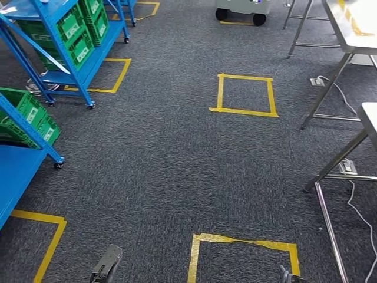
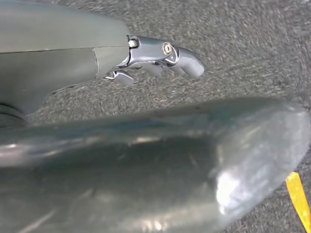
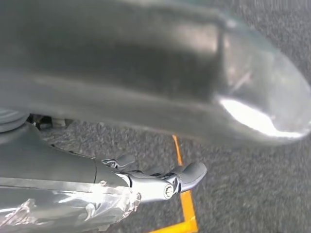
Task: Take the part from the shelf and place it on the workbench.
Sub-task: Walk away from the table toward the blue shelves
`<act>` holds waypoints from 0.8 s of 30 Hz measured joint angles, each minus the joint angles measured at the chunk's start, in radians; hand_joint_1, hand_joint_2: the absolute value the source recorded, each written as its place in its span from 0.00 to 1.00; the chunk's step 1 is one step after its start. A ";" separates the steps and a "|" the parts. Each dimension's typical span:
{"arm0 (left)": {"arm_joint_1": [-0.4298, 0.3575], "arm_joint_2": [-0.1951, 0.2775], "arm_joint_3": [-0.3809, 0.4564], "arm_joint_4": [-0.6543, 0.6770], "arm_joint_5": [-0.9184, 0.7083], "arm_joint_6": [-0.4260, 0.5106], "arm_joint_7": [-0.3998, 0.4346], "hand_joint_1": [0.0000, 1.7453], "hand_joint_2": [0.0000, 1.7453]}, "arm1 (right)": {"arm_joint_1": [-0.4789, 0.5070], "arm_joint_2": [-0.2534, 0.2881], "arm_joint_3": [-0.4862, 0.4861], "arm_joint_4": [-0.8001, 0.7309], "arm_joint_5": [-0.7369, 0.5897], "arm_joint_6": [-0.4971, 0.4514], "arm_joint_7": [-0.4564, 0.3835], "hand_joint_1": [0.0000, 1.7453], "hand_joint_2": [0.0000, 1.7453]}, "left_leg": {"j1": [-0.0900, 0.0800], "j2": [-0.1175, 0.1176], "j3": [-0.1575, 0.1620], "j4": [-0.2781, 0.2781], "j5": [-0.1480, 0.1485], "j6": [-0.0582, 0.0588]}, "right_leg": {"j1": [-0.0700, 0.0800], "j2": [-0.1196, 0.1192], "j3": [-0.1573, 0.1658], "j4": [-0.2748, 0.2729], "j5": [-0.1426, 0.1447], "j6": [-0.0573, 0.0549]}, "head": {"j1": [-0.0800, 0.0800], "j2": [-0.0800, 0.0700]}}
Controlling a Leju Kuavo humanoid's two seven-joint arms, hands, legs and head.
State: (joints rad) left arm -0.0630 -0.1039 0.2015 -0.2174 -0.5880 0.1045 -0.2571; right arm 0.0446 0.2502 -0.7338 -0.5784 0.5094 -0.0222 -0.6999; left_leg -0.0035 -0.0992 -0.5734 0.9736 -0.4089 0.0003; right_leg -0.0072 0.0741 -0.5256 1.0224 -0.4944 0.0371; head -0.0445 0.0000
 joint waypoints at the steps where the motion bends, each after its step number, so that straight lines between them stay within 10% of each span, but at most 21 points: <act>1: 0.000 0.000 0.000 0.000 -0.001 0.000 0.000 0.00 0.00 | 0.000 0.000 0.000 0.001 0.000 0.001 0.000 0.00 0.00 | 0.001 -0.009 -0.006 0.001 0.004 -0.006 | 0.000 0.010 0.007 -0.015 -0.001 -0.003 | 0.000 0.000; 4: 0.005 0.000 0.000 0.001 -0.002 -0.001 0.001 0.00 0.00 | -0.001 0.000 0.002 0.001 -0.001 0.002 0.000 0.00 0.00 | 0.006 -0.018 -0.025 0.009 0.007 -0.024 | 0.002 -0.020 0.007 -0.021 0.011 -0.019 | -0.001 0.000; 10: 0.003 -0.004 0.000 0.001 -0.006 -0.002 0.003 0.00 0.00 | 0.008 -0.002 0.006 0.001 -0.001 0.002 0.000 0.00 0.00 | 0.008 0.086 -0.145 0.285 -0.133 -0.044 | 0.002 -0.112 -0.004 -0.028 0.023 -0.031 | -0.017 0.000; 15: 0.000 -0.005 0.000 0.002 0.001 -0.016 0.001 0.00 0.00 | 0.004 -0.003 0.010 0.001 0.002 -0.002 0.000 0.00 0.00 | 0.009 0.166 0.001 0.041 -0.028 -0.044 | 0.005 -0.171 -0.003 -0.023 0.020 -0.014 | -0.022 0.000; 18: -0.002 -0.005 0.000 0.002 0.002 -0.021 -0.003 0.00 0.00 | 0.000 -0.004 0.015 0.002 0.003 -0.002 0.000 0.00 0.00 | 0.002 0.162 0.007 0.010 -0.026 -0.018 | 0.010 -0.202 -0.001 -0.022 0.017 0.003 | -0.017 0.000; 21: -0.001 -0.004 0.002 0.002 0.001 -0.022 -0.003 0.00 0.00 | -0.005 -0.005 0.020 0.003 0.005 -0.003 -0.001 0.00 0.00 | 0.005 0.125 0.003 0.007 -0.018 0.005 | 0.003 -0.148 -0.028 0.042 -0.031 0.018 | -0.011 0.000; 24: -0.005 -0.005 0.004 0.002 0.000 -0.022 -0.003 0.00 0.00 | -0.002 -0.008 0.021 0.007 0.006 -0.005 0.000 0.00 0.00 | 0.002 0.084 -0.003 0.007 -0.012 0.017 | 0.003 -0.082 -0.122 0.240 -0.118 0.018 | -0.003 0.000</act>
State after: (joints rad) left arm -0.0684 -0.1091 0.2059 -0.2159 -0.5878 0.0827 -0.2598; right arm 0.0425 0.2420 -0.7126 -0.5712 0.5151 -0.0271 -0.7003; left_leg -0.0012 -0.0155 -0.5760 0.9805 -0.4211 0.0170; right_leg -0.0041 -0.0078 -0.6480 1.2628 -0.6128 0.0550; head -0.0476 0.0000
